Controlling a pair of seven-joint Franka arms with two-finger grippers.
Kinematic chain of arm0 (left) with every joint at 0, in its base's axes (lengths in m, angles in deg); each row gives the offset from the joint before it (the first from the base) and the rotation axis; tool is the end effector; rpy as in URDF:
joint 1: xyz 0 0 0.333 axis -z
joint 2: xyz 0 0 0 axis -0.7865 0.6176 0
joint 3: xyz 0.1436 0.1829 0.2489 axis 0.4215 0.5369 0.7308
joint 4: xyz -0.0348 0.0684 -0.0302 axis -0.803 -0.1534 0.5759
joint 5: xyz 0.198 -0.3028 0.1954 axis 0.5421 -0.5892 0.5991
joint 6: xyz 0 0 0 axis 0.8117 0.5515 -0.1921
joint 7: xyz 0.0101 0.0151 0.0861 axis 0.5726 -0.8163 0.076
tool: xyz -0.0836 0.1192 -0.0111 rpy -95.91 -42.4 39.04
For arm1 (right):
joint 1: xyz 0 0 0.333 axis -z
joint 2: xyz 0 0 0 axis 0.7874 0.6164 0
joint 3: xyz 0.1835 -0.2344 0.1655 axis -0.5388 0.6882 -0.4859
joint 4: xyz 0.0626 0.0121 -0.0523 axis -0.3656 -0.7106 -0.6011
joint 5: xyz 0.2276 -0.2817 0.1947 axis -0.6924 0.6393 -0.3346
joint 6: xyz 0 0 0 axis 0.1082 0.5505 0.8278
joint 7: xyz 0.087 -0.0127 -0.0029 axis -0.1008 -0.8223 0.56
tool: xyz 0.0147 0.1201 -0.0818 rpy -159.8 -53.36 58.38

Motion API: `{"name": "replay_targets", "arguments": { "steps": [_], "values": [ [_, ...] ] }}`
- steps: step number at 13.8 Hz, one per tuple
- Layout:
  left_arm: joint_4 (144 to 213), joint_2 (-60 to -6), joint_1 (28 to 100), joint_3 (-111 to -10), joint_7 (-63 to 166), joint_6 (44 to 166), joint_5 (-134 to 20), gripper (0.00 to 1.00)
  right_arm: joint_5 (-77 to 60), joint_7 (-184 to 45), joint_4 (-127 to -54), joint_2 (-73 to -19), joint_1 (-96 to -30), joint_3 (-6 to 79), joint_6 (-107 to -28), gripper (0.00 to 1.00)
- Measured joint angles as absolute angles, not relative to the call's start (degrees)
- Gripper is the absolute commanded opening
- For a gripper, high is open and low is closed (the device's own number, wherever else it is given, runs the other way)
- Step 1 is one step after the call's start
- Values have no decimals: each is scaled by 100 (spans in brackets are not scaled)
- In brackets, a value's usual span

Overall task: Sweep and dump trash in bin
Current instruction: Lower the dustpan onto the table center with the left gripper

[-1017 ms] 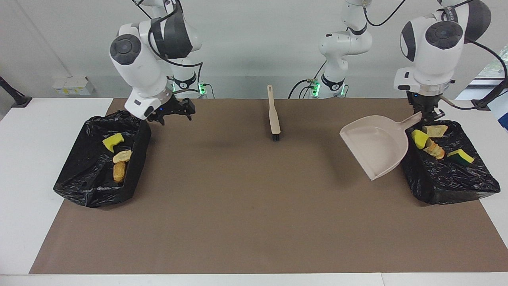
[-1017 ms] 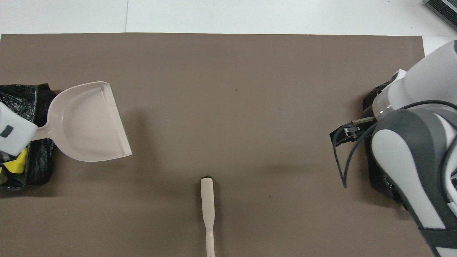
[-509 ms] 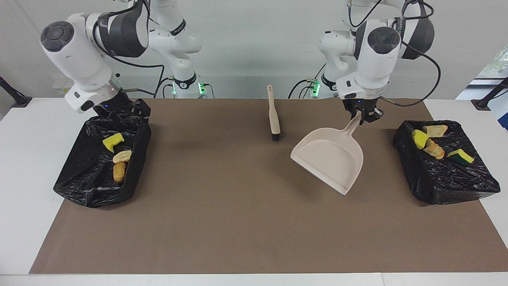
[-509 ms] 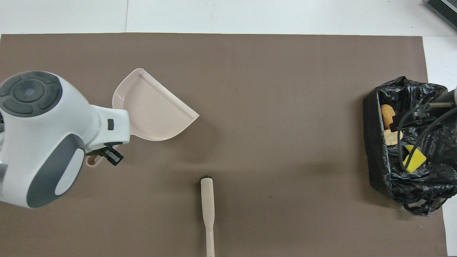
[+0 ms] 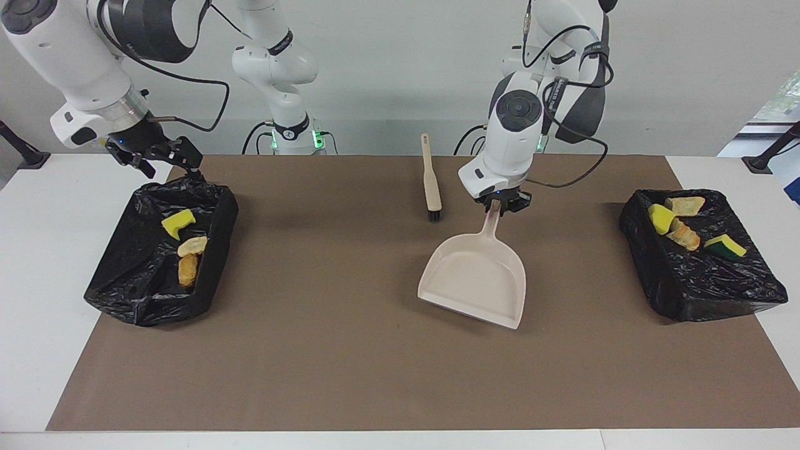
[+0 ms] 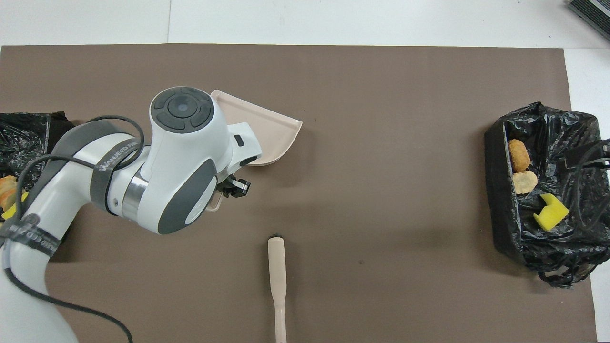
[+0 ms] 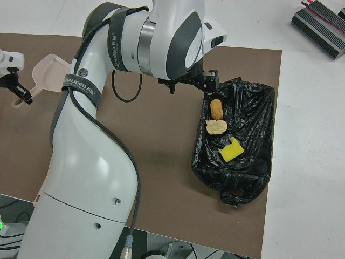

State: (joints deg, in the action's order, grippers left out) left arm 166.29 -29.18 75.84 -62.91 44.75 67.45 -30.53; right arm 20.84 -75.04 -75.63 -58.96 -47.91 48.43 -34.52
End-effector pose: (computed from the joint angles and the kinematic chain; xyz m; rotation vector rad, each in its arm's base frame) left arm 0.5518 -0.3020 0.4206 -3.0186 0.5683 0.2510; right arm 0.5636 -0.0857 0.5969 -3.1088 0.1656 0.1547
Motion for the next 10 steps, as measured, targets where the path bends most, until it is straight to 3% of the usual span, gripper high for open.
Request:
{"name": "replay_targets", "arguments": {
  "steps": [3,10],
  "values": [
    [16407,-2535,7833,-6288,4860,7308,-3149,0,2079,-7990,-7438,-6087,-4825,4744,-3319,100],
    [16462,-2405,8264,-6286,5093,7540,-3175,0,2076,-8088,-7449,-6229,-4860,4725,-3306,100]
  ]
}}
